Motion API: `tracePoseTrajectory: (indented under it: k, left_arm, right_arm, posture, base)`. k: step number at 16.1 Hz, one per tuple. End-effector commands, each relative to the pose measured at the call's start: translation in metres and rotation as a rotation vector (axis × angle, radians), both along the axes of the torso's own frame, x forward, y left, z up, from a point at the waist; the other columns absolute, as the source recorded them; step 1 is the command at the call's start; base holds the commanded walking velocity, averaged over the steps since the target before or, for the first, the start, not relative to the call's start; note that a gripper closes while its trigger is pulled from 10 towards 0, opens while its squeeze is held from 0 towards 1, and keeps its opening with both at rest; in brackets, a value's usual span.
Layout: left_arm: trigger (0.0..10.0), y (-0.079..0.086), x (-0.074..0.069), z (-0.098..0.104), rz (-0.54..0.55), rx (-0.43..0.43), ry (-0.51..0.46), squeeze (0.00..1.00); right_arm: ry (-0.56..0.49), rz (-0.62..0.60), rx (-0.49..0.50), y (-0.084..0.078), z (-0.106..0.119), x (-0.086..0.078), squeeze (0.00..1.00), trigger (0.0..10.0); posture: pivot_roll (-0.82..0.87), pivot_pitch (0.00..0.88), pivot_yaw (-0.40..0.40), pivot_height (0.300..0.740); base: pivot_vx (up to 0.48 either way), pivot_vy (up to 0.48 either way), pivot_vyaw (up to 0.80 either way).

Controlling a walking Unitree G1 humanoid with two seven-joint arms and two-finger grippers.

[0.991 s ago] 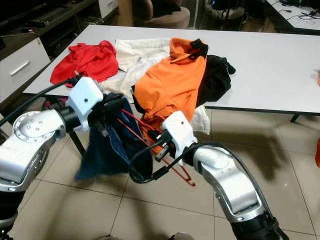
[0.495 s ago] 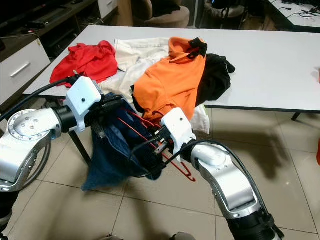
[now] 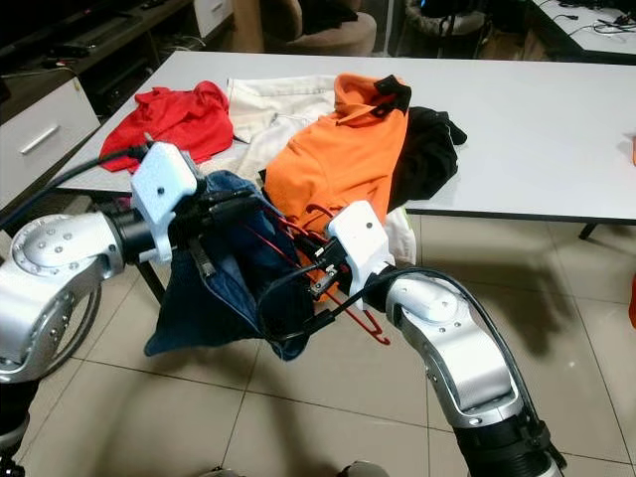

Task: Hang hanger

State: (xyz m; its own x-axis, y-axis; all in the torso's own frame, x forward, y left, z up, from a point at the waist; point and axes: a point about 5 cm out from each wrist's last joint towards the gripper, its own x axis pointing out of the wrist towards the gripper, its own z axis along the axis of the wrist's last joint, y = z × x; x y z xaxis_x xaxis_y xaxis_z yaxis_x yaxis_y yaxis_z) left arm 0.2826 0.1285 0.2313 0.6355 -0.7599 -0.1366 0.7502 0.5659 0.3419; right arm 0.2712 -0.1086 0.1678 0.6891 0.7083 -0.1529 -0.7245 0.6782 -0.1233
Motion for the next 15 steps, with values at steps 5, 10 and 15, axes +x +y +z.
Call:
tracePoseTrajectory:
  k: [5, 10, 15]
  left_arm:
    - [10.0, -0.001, 0.004, 0.015, 0.047, -0.036, -0.046, 0.0]
    - [10.0, 0.004, 0.012, 0.027, 0.109, -0.125, -0.018, 0.0]
    - [10.0, 0.017, 0.042, 0.026, 0.345, -0.097, -0.017, 0.0]
  right_arm:
    - [-0.059, -0.002, 0.034, 0.002, 0.013, 0.004, 0.0, 10.0]
    - [-0.037, -0.061, 0.045, -0.001, 0.006, 0.003, 0.0, 10.0]
    - [-0.046, -0.06, 0.066, -0.008, -0.006, -0.019, 0.0, 10.0]
  posture:
    - [-0.13, 0.0, 0.075, 0.74]
    - [-0.13, 0.0, 0.078, 0.74]
    - [-0.14, 0.0, 0.078, 0.74]
  base:
    - [0.0, 0.0, 0.0]
    - [0.0, 0.0, 0.0]
    - [0.0, 0.0, 0.0]
